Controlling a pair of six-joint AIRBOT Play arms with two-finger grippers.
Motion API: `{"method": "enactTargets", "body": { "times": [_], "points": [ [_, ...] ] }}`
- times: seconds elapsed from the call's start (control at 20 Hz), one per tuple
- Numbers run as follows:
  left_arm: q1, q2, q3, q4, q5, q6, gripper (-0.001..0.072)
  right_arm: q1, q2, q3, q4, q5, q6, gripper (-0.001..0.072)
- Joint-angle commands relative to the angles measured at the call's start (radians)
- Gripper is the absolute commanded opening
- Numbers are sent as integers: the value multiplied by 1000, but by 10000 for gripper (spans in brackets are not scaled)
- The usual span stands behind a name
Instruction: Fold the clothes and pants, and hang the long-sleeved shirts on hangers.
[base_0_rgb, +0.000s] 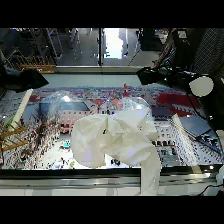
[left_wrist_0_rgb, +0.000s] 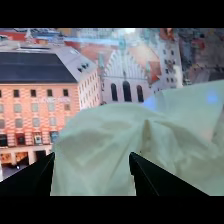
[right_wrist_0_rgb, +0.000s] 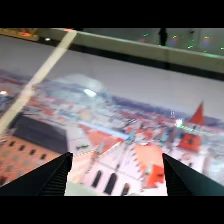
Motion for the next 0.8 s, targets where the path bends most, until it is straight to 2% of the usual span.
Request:
{"method": "enactTargets", "body": {
  "times": [0.0,0.1,0.2,0.25,0.3,0.5,0.55,0.6,0.65,0.7,0.75],
  "points": [
    [-74,-14,-46,-134,-150,142,501,11,-1,1,189,280,55,638],
    [-154,-14,-134,-121,-219,209,596,21,-3,1,104,532,56,638],
    [-238,-14,-271,-120,-203,211,617,37,-10,-1,-8,675,82,638],
    [-274,-14,-345,-119,-159,209,617,40,-11,-10,-31,696,127,637],
    [-306,-14,-423,-110,-90,203,617,40,-11,-27,-26,695,156,637],
    [-413,-15,-690,87,209,51,617,43,-18,-182,72,652,217,635],
    [-428,-15,-731,113,257,50,617,47,-21,-240,98,620,216,632],
    [-437,-15,-767,116,305,50,617,54,-26,-304,120,572,211,568],
    [-441,-17,-793,113,350,49,617,68,-30,-368,134,489,207,427],
    [-441,-27,-806,113,383,49,617,82,-37,-422,146,407,210,351],
    [-439,-44,-807,112,406,49,619,98,-46,-471,166,325,208,377]
  ]
}}
